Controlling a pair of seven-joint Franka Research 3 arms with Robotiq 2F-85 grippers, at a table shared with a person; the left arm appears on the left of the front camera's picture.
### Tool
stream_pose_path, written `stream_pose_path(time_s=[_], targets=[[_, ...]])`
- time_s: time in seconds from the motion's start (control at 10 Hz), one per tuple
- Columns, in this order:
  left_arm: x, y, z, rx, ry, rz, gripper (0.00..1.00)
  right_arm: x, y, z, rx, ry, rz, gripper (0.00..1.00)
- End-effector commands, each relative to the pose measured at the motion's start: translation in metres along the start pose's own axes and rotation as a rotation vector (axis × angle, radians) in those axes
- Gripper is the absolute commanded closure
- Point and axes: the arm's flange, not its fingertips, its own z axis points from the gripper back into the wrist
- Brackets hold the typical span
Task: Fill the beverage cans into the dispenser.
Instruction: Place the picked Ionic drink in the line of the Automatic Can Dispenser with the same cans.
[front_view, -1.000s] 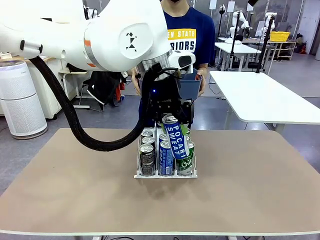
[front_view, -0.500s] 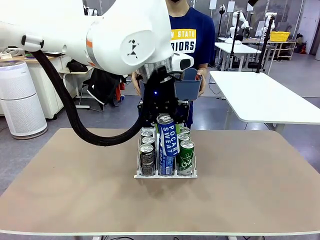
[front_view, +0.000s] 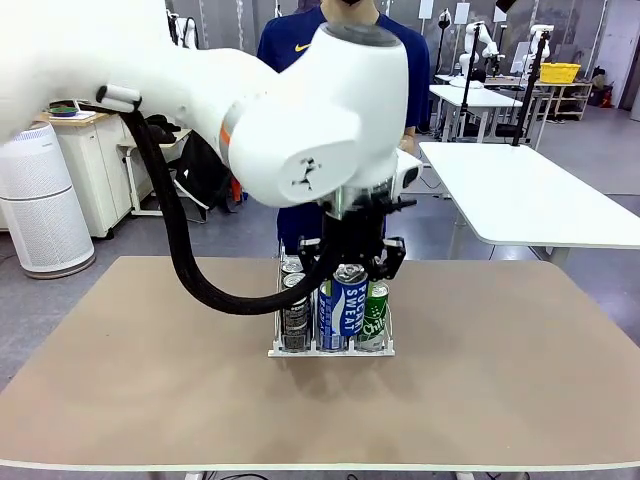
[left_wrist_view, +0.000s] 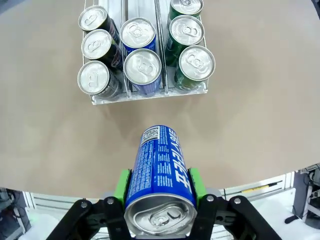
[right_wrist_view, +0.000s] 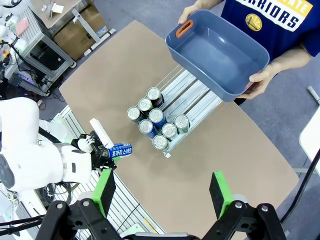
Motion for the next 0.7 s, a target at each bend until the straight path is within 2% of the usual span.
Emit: stream_pose_path(time_s=[0.0,0.1,0.2,0.4,0.5,0.6], targets=[[0.003,0.006,-0.020,0.031,-0.071,-0.051,0.43,-0.001,0.000,0.000,0.010,0.000,-0.005,0.00],[0.001,0.005,-0.025,0.026,-0.111,-0.109,0.43,-0.001,0.000,0.000,0.010,0.000,-0.005,0.00],[0.004,0.008,-0.033,-0.010,-0.106,-0.122,0.43,-0.001,0.000,0.000,0.010,0.000,-0.005,0.00],[0.003,0.014,-0.034,-0.128,-0.003,-0.278,0.43,-0.001,0.000,0.000,0.010,0.000,-0.005,0.00],[0.003,0.005,-0.036,0.001,-0.071,-0.131,0.43,-0.001,0.000,0.000,0.010,0.000,-0.005,0.00],[0.003,0.005,-0.036,0.001,-0.071,-0.131,0.43,-0.001,0.000,0.000,0.010,0.000,-0.005,0.00]])
